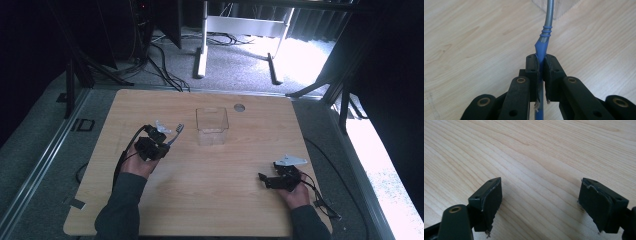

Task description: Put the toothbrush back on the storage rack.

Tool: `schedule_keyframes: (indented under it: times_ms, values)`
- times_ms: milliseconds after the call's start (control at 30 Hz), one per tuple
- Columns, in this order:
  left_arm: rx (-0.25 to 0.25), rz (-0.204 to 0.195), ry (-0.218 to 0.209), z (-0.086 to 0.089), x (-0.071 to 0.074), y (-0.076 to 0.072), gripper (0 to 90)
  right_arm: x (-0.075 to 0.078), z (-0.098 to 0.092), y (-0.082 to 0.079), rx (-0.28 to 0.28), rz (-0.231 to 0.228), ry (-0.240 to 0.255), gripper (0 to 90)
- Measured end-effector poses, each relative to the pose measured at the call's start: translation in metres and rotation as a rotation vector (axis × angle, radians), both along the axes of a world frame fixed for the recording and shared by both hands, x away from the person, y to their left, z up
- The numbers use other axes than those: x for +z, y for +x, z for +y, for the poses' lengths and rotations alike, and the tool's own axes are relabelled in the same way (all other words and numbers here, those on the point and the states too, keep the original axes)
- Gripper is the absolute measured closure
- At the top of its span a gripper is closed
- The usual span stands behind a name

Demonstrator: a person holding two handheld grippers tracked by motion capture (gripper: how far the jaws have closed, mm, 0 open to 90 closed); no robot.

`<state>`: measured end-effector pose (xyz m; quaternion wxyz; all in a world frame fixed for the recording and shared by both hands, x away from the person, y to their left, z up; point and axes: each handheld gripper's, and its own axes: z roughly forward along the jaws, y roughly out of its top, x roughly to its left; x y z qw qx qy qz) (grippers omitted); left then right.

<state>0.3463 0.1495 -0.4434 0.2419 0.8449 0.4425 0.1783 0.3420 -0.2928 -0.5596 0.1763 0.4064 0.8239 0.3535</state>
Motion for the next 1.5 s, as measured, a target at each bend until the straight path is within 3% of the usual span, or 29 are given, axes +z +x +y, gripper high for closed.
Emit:
schedule_keyframes:
  times_ms: [367, 933, 1500]
  values:
    - [0.017, -0.032, -0.002, 0.000, 0.001, -0.001, 82.7, 0.000, 0.000, 0.000, 0.001, -0.002, -0.001, 18.7]
    - [0.041, -0.131, -0.025, -0.002, 0.002, -0.004, 82.7, 0.000, 0.000, 0.000, 0.001, -0.003, -0.001, 18.7]
    - [0.005, -0.212, -0.053, -0.010, 0.002, -0.006, 82.7, 0.000, 0.000, 0.000, 0.000, -0.001, 0.000, 18.7]
